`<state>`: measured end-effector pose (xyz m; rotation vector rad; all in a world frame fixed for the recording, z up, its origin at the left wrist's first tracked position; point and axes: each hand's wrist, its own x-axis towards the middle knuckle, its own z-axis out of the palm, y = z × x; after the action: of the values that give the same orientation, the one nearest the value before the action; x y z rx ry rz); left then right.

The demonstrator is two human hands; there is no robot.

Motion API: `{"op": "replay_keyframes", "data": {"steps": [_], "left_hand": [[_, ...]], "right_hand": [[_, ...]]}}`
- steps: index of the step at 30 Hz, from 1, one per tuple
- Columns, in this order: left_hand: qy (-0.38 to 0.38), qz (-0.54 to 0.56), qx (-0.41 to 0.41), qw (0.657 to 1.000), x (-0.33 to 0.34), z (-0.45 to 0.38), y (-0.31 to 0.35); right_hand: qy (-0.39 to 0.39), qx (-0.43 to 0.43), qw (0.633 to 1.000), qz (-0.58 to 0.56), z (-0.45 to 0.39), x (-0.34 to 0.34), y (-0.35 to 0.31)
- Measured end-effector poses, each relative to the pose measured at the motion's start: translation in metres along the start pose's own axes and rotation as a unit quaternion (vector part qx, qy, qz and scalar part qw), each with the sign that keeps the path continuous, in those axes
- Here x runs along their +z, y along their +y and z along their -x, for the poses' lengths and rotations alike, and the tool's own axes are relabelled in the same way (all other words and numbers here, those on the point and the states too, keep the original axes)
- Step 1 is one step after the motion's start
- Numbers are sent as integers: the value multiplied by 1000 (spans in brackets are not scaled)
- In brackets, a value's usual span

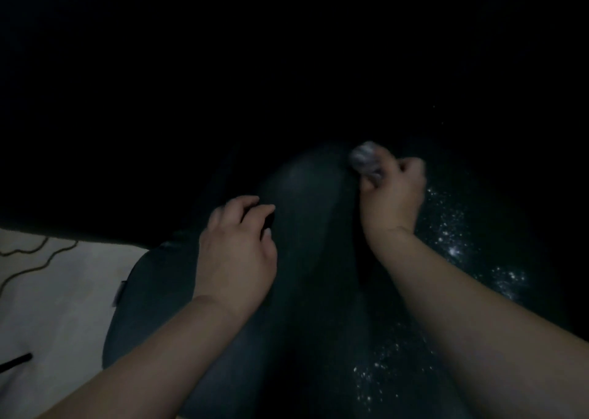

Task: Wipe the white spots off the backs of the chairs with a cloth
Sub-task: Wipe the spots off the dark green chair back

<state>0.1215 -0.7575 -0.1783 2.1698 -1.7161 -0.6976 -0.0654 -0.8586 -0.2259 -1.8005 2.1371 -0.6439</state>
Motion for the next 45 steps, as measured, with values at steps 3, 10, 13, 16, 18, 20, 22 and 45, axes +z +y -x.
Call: {"op": "replay_keyframes", "data": {"steps": [3,10,13,16,18,20,22,45], "left_hand": [[-30,-21,7,999,-1,-15,1],[-73,-72,33,994,9,-36,12],[-89,-77,37,992,11,-43,14],[-99,-78,44,991,12,-47,22],[-102,-85,48,990,15,-52,31],[-99,-88,43,990,18,-57,40],[-89,-88,30,992,21,-63,47],[-74,-56,44,995,35,-82,53]], "right_hand": [[21,39,999,-22,-7,-8,5],[-101,-209,972,-27,-12,23,-48],[-7,-8,1000,-26,-27,11,-5],[33,41,998,17,-25,-9,22],[27,45,999,0,-29,-8,12],[1,-24,999,-38,-35,-1,-12],[-77,-153,984,-49,-38,6,-29],[-93,-23,995,24,-91,-34,70]]}}
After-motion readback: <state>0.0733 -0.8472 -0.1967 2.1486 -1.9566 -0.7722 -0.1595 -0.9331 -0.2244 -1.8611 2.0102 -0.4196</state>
